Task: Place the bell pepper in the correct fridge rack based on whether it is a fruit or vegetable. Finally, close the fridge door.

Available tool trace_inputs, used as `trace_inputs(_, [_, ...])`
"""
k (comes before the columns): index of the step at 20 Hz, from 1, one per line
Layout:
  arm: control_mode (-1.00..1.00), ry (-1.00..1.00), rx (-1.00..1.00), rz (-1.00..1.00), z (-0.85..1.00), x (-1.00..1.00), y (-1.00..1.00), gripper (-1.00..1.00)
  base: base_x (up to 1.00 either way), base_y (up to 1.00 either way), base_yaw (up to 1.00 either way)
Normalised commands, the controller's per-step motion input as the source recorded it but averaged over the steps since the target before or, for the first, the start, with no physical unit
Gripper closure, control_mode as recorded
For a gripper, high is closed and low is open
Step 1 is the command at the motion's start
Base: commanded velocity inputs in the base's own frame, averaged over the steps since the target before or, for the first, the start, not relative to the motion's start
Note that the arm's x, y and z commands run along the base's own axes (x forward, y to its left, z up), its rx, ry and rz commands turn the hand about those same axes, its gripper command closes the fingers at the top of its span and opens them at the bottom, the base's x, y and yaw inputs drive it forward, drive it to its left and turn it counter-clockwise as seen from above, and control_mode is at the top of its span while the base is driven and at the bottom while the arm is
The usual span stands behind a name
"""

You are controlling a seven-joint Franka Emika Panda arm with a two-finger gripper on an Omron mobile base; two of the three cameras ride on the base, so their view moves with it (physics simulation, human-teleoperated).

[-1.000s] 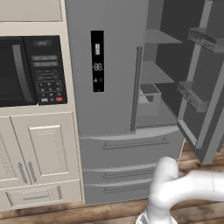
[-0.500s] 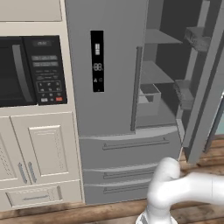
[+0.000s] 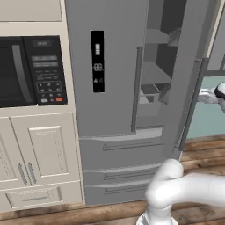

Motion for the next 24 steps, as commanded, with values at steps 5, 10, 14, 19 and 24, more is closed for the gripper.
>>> trace_inputs(5, [-1.0,0.0,0.0,-0.23,0.46,0.58,0.66,-1.0,0.0,0.0,0.0])
trace_inputs(10, [-1.0,0.0,0.0,-0.31,0.6,0.58,0.5,-1.0,0.0,0.0,0.0])
trace_inputs(14, [-1.0,0.0,0.0,-0.35,0.56,0.7,0.29,-1.0,0.0,0.0,0.0])
trace_inputs(19, [-1.0,0.0,-0.01,-0.4,0.4,0.73,0.06,-1.0,0.0,0.0,0.0])
trace_inputs(24, [-1.0,0.0,0.0,-0.38,0.21,0.66,0.0,-1.0,0.0,0.0,0.0])
